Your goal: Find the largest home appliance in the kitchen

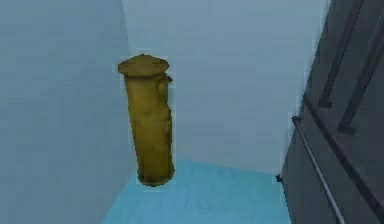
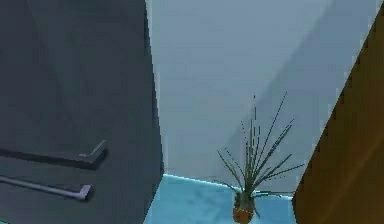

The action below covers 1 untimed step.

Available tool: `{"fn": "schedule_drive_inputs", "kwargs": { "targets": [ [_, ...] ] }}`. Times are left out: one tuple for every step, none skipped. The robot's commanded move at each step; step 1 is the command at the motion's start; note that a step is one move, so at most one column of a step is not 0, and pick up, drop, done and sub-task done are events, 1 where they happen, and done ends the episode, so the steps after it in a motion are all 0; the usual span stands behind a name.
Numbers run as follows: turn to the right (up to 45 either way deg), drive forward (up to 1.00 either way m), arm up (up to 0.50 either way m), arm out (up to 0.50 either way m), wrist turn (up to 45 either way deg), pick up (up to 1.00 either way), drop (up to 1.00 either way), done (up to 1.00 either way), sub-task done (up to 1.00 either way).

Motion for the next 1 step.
{"fn": "schedule_drive_inputs", "kwargs": {
  "targets": [
    [45.0,0.00,0.00,0.00,0.0,0.00,0.00,0.00,0.00]
  ]
}}
